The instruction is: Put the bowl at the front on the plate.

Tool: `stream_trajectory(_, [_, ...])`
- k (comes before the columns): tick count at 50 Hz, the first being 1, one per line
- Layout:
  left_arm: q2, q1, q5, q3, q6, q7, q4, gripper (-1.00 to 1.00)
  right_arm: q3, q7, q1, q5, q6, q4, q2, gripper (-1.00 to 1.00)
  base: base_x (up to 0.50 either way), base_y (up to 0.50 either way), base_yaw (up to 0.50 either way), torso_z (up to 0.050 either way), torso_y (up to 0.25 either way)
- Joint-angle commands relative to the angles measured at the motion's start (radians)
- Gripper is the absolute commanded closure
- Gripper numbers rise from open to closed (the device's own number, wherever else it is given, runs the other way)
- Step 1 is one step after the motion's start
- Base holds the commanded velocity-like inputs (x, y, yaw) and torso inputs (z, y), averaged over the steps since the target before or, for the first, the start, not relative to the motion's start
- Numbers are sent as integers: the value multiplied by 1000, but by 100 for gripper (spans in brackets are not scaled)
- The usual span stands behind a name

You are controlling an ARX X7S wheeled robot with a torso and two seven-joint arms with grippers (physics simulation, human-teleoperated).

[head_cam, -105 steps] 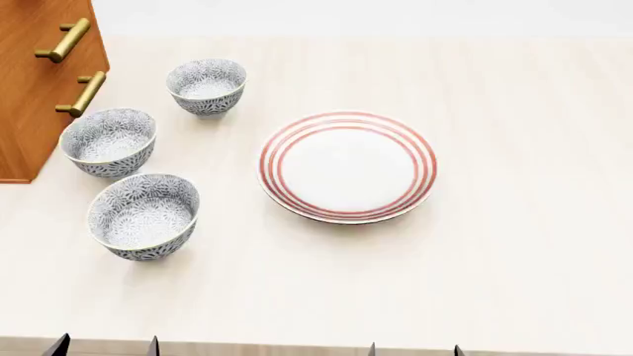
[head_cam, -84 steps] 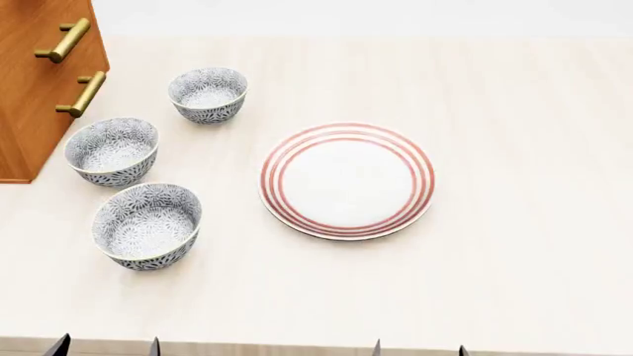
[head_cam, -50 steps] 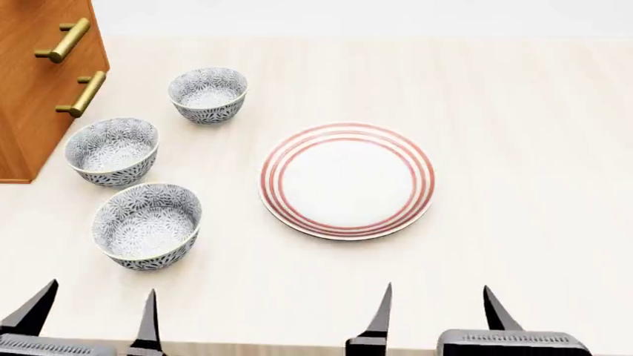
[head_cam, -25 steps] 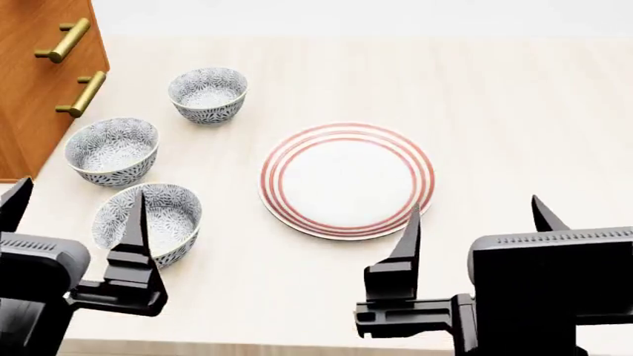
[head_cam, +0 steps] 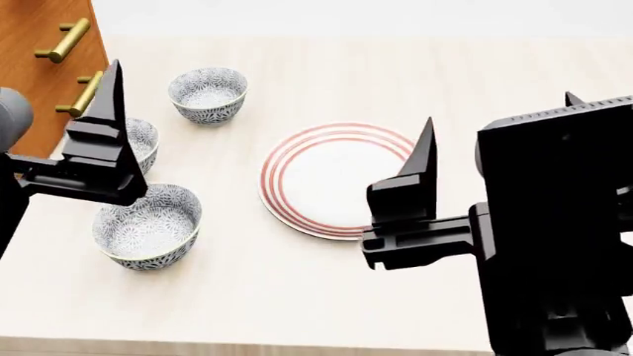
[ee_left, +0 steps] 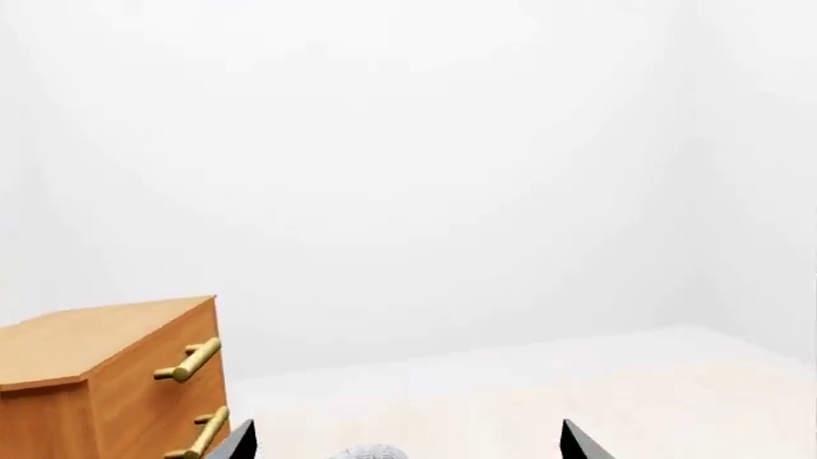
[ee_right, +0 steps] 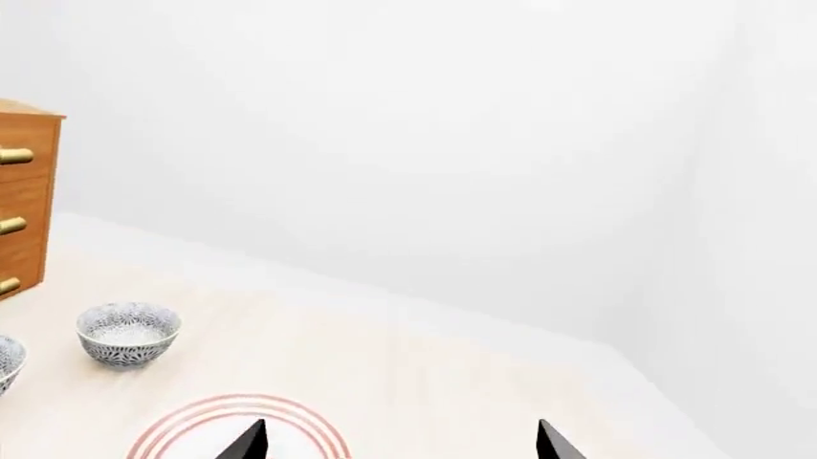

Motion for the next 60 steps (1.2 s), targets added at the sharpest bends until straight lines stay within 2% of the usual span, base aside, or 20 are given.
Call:
stream_trajectory(1, [-42, -238, -423, -91, -131, -292, -59, -100, -110, 207, 205, 255, -24, 114, 74, -100, 0, 0, 0, 0, 0])
stream_trajectory(3, [-63, -272, -577, -115, -130, -411, -94, -100, -128, 219, 232, 268, -30, 127, 79, -100, 0, 0, 0, 0, 0])
stream_trajectory(9, [-92, -328, -750, -107, -125, -558, -140, -100, -164, 207, 314, 272, -33, 175, 77, -100, 0, 0, 0, 0, 0])
stream_trajectory(14, [-108, -388, -849, -95, -120, -652, -187, -100, -225, 194, 416, 274, -16, 242, 67, -100, 0, 0, 0, 0, 0])
stream_trajectory(21, [-114, -447, -927, -75, -105, -725, -231, -100, -282, 173, 496, 278, -2, 297, 70, -100, 0, 0, 0, 0, 0])
stream_trajectory(27, [-145, -440, -933, -60, -73, -725, -224, -100, -354, 227, 556, 353, -18, 324, 93, -100, 0, 0, 0, 0, 0])
stream_trajectory(60, [-207, -418, -940, 6, 7, -724, -214, -100, -396, 170, 551, 323, -75, 306, 125, -100, 24, 0, 0, 0, 0])
